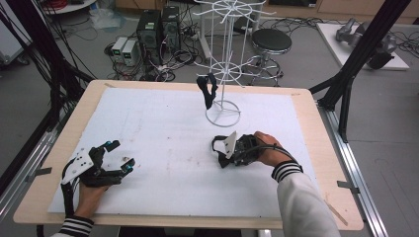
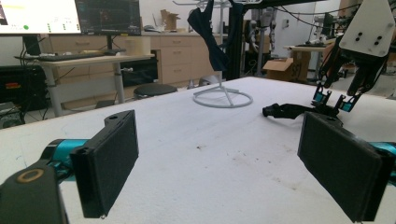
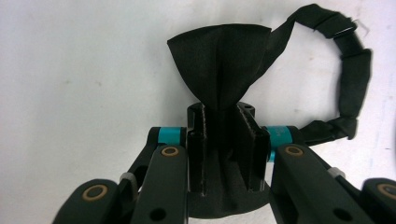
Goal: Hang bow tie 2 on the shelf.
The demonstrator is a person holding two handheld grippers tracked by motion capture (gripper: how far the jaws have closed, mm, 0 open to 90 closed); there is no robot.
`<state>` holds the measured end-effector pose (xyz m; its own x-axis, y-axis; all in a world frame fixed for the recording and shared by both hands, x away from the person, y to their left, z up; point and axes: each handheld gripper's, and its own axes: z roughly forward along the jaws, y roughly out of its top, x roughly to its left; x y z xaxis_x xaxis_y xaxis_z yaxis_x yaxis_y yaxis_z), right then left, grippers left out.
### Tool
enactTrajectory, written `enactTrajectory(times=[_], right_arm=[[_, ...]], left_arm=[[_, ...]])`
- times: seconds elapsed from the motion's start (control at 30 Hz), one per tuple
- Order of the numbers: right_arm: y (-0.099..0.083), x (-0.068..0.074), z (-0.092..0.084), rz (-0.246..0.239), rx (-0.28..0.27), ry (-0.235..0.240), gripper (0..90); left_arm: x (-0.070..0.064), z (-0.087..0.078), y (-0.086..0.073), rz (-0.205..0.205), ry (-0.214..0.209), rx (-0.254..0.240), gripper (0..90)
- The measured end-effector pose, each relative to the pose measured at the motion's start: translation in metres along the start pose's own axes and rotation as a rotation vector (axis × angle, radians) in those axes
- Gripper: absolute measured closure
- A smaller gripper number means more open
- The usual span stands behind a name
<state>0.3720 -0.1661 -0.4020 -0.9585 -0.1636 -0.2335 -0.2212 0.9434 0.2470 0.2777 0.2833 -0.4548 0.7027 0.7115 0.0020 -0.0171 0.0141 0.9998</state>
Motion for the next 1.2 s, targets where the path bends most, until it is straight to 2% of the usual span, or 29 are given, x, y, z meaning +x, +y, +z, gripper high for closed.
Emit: enactTrajectory(times=[0.2, 0.27, 0.43, 0.6, 0.63, 0.8, 0.93, 1.2], right_arm=[[0.0, 0.0, -0.012, 0.034, -0.074, -0.03, 76.2], [-0.001, 0.001, -0.018, 0.059, -0.104, -0.046, 76.2], [-0.008, 0.0, -0.031, 0.119, -0.199, -0.081, 76.2], [-0.013, 0.0, -0.044, 0.182, -0.27, -0.123, 76.2], [-0.014, -0.001, -0.046, 0.174, -0.294, -0.14, 76.2], [-0.016, -0.002, -0.058, 0.218, -0.38, -0.175, 76.2], [-0.018, -0.003, -0.064, 0.271, -0.46, -0.199, 76.2], [-0.023, -0.003, -0.075, 0.333, -0.549, -0.272, 76.2]], left_arm=[[0.0, 0.0, 0.0, 0.002, 0.004, -0.002, 12.8], [-0.001, 0.0, 0.0, 0.003, 0.005, -0.003, 12.8], [-0.001, 0.0, 0.0, 0.004, 0.006, -0.001, 12.8], [-0.001, 0.0, 0.0, 0.009, 0.01, -0.002, 12.8], [-0.001, 0.0, 0.0, 0.009, 0.011, -0.002, 12.8], [-0.002, 0.0, 0.0, 0.011, 0.013, 0.001, 12.8], [-0.002, 0.0, 0.0, 0.011, 0.014, 0.001, 12.8], [-0.002, 0.0, 0.0, 0.013, 0.015, 0.001, 12.8]])
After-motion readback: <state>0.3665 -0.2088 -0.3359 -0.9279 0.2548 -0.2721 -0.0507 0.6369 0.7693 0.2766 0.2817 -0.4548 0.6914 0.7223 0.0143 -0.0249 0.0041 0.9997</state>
